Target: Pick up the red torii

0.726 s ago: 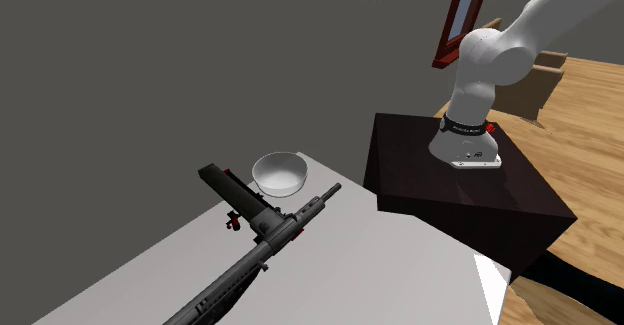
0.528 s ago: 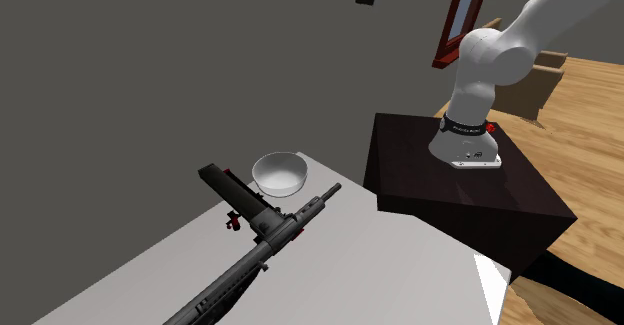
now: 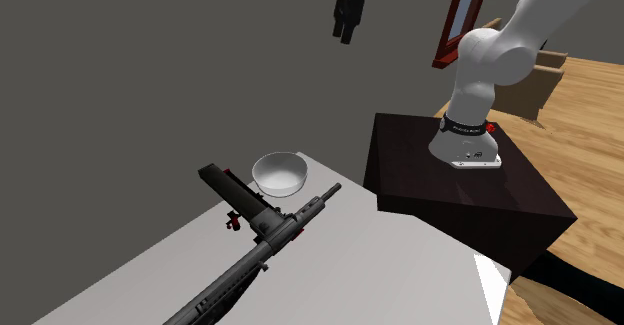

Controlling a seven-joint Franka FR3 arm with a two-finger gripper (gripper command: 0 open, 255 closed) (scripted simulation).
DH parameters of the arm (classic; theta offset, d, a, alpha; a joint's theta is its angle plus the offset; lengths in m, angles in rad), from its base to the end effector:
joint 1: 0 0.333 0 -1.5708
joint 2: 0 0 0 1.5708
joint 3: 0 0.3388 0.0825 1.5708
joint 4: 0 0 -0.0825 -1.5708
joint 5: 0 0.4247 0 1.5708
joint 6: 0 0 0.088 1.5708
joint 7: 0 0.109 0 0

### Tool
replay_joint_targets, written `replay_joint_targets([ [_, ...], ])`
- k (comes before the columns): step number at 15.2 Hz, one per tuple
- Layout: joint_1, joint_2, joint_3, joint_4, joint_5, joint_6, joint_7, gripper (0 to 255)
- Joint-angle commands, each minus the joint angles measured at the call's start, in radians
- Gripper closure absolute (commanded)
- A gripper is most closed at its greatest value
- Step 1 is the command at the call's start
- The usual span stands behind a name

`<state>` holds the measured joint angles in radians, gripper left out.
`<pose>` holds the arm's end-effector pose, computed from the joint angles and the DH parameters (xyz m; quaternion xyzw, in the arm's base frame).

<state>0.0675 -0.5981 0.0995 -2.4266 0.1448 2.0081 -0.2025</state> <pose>0.4081 0.0822 0.5383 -0.9835 -0.1525 -0.0900 0.0378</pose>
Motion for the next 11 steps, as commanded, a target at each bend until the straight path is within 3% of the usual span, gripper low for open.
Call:
replay_joint_targets([
  [1, 0.012, 0.052, 0.023, -0.026, 0.005, 0.087, -0.001, 0],
  [11, 0.042, 0.371, 0.113, -0.024, -0.03, 0.432, 0.0, 0],
])
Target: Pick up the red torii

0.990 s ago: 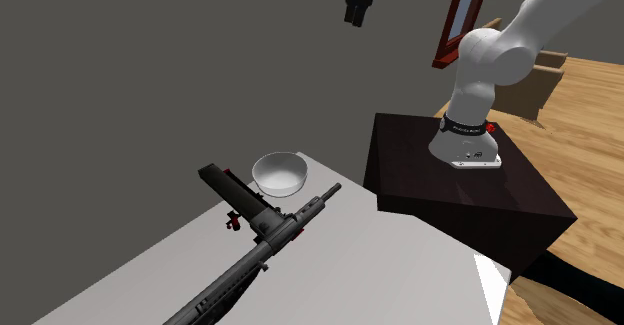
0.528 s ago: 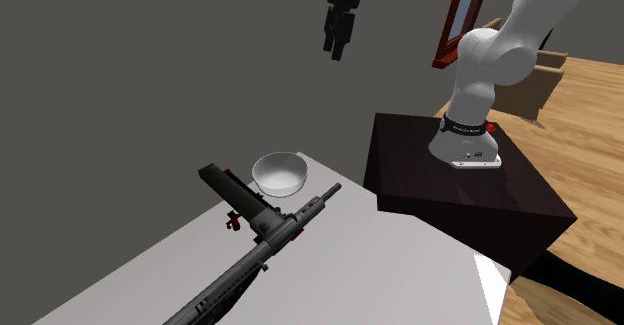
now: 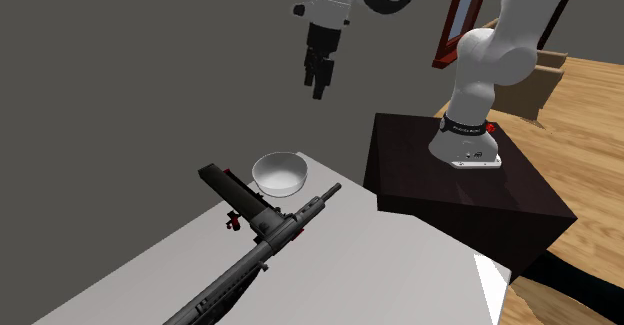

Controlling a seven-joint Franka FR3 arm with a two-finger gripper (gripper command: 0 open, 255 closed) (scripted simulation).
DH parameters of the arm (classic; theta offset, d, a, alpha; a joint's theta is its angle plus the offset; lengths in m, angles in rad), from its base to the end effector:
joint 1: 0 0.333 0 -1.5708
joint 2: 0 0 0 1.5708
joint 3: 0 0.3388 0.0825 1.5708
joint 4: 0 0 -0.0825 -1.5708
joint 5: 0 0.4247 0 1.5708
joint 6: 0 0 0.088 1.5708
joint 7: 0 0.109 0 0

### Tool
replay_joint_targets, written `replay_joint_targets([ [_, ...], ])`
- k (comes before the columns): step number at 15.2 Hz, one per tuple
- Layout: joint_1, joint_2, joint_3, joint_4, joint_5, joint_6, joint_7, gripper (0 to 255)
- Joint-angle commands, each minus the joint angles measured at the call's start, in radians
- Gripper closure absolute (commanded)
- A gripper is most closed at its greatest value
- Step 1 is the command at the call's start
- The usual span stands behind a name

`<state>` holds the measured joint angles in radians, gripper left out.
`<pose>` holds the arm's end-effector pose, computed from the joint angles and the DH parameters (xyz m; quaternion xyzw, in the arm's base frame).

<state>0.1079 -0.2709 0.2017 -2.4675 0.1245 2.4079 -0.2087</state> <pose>0.4669 0.1510 0.4088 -0.9712 -0.2135 -0.1027 0.0244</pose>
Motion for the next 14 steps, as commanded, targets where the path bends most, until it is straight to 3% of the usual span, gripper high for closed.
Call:
replay_joint_targets([
  [1, 0.003, 0.081, 0.02, 0.025, -0.021, 0.063, 0.011, 0],
  [8, 0.017, 0.352, 0.059, 0.118, -0.164, 0.25, 0.088, 0],
  [14, 0.085, 0.589, 0.022, 0.251, -0.335, 0.355, 0.187, 0],
])
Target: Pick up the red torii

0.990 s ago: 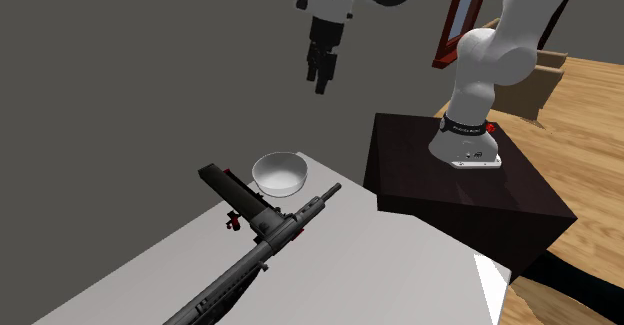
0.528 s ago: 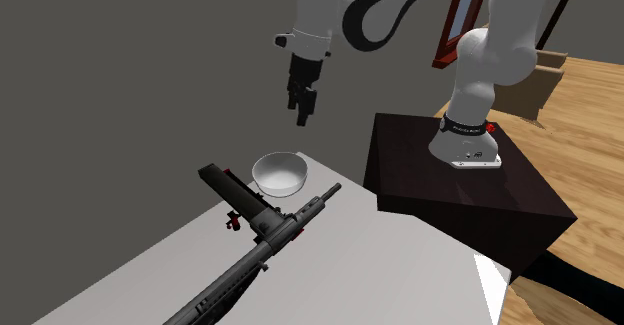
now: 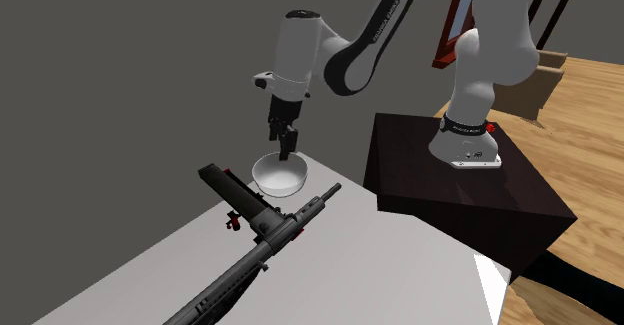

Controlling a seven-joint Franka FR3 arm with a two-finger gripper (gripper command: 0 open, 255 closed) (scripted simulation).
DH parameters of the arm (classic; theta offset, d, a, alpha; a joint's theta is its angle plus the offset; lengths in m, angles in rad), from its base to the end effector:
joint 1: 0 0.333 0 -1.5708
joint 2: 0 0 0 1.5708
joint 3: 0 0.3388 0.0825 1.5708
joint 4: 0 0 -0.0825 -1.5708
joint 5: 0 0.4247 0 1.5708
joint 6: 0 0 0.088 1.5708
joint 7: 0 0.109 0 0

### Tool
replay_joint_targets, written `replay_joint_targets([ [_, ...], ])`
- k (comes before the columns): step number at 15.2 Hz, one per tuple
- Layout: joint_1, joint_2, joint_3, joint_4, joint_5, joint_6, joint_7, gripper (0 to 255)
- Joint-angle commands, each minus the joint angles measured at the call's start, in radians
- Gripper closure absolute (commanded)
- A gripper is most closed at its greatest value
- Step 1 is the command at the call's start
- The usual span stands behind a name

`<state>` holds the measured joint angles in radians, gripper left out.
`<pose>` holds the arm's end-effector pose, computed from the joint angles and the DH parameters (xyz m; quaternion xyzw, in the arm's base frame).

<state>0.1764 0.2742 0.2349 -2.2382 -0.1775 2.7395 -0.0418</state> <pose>0.5458 0.2450 0.2601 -0.9496 -0.2898 -0.1191 0.0088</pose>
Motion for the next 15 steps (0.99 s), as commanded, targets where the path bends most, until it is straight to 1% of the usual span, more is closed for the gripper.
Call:
replay_joint_targets([
  [1, 0.032, 0.082, -0.023, 0.048, -0.056, 0.036, 0.033, 0],
  [5, 0.1, 0.235, -0.069, 0.166, -0.129, 0.075, 0.069, 0],
  [9, 0.156, 0.377, -0.105, 0.293, -0.171, 0.096, 0.083, 0],
  [15, 0.178, 0.448, -0.132, 0.319, -0.187, 0.144, 0.101, 0],
])
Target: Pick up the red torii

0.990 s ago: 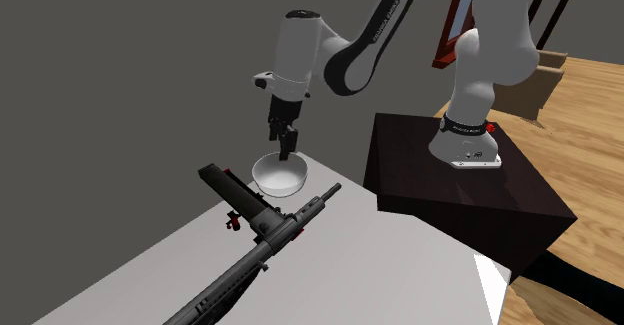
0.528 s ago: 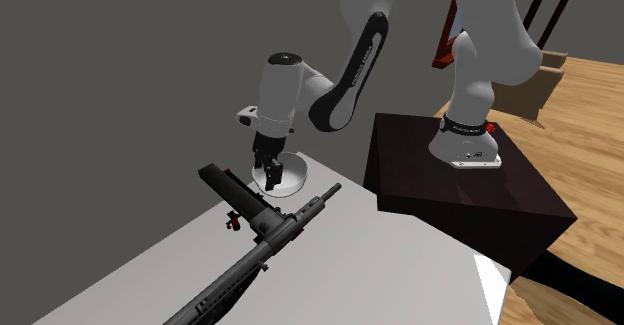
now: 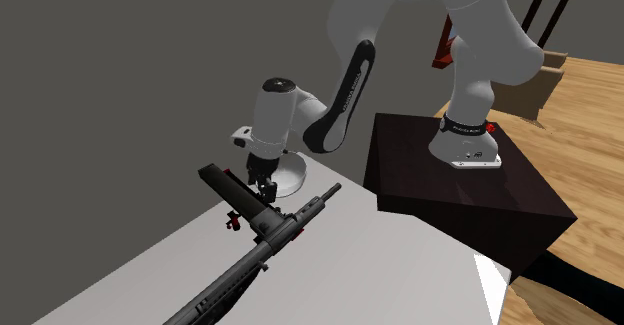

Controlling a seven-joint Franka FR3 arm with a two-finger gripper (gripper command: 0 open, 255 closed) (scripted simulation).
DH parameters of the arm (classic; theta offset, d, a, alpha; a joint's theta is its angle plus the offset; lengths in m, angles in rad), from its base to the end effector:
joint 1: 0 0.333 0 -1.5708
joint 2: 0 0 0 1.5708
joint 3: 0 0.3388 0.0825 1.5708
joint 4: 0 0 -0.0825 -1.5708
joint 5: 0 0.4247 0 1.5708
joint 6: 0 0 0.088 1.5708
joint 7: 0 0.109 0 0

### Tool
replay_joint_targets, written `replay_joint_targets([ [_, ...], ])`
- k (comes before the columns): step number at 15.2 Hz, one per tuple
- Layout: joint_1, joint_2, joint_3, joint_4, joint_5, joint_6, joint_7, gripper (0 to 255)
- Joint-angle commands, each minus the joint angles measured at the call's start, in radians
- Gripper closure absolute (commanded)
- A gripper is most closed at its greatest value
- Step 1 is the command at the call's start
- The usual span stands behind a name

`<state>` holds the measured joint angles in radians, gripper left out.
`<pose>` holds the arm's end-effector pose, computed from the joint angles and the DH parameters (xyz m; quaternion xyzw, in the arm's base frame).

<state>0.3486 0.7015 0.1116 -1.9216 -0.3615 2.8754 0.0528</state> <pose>0.5967 0.3147 0.1292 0.9293 0.3437 0.1354 0.0013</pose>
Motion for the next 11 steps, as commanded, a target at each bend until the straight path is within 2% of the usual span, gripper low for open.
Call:
replay_joint_targets([
  [1, 0.009, 0.033, -0.013, 0.008, -0.006, 0.015, 0.009, 0],
  [3, 0.011, 0.04, -0.017, 0.01, -0.005, 0.02, 0.009, 0],
  [4, 0.008, 0.039, -0.015, 0.011, -0.005, 0.018, 0.007, 255],
  [5, 0.019, 0.033, -0.021, -0.002, -0.008, 0.026, 0.018, 255],
  [11, 0.01, 0.045, -0.025, -0.005, -0.011, 0.042, 0.01, 255],
])
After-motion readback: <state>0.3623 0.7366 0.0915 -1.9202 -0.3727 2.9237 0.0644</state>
